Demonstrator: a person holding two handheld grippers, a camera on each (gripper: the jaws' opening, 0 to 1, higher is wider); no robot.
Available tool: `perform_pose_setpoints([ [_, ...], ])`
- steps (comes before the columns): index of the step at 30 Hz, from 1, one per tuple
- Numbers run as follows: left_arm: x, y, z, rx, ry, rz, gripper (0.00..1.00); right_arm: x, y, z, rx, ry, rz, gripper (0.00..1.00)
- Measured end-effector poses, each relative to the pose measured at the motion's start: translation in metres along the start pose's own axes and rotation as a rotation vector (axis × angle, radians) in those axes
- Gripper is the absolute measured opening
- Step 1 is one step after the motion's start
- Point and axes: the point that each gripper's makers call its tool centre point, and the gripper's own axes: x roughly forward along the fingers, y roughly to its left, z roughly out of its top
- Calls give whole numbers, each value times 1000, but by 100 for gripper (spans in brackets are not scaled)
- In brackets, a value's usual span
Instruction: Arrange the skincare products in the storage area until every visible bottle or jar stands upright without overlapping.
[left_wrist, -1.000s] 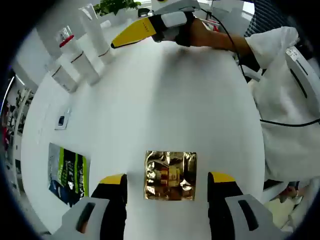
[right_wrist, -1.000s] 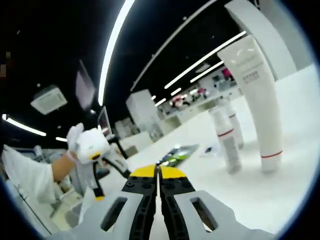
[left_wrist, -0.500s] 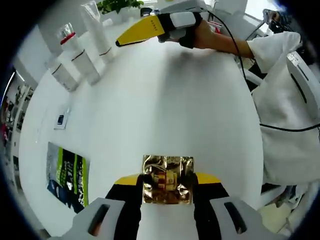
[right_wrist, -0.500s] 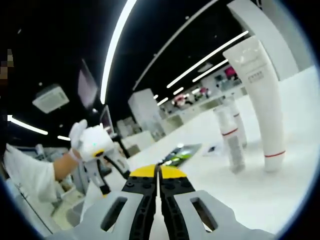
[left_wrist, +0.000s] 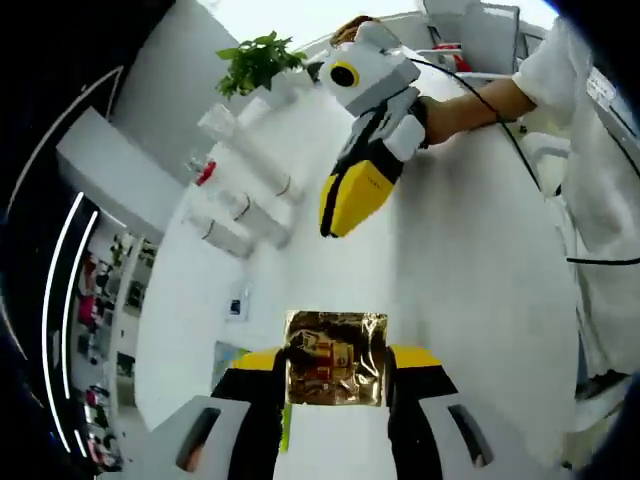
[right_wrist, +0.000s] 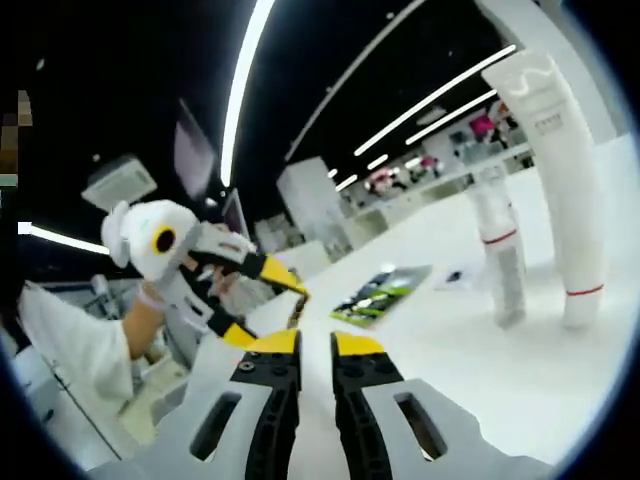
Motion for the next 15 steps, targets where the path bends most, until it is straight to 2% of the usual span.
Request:
perform_pose_setpoints([
  [2,1,3,5,36,-7,70,41,1,3,1,0,-2,18,14],
  [3,2,5,11,77,-18,140,41,0,4,1,8,-5,24,15],
  [4,3,5,11,88,-17,147,40,0,4,1,11,-6,28,16],
  [6,6,6,14,126,2,224,40,-1,5,4,35,-20,40,17],
  [8,10,1,15,157,14,221,40,-2,5,7,54,-33,48,17],
  [12,18,-7,22,156,-4,215,40,-2,6,8,55,-38,48,18],
  [15,19,-3,29,187,-17,270,40,-1,5,7,48,-32,40,18],
])
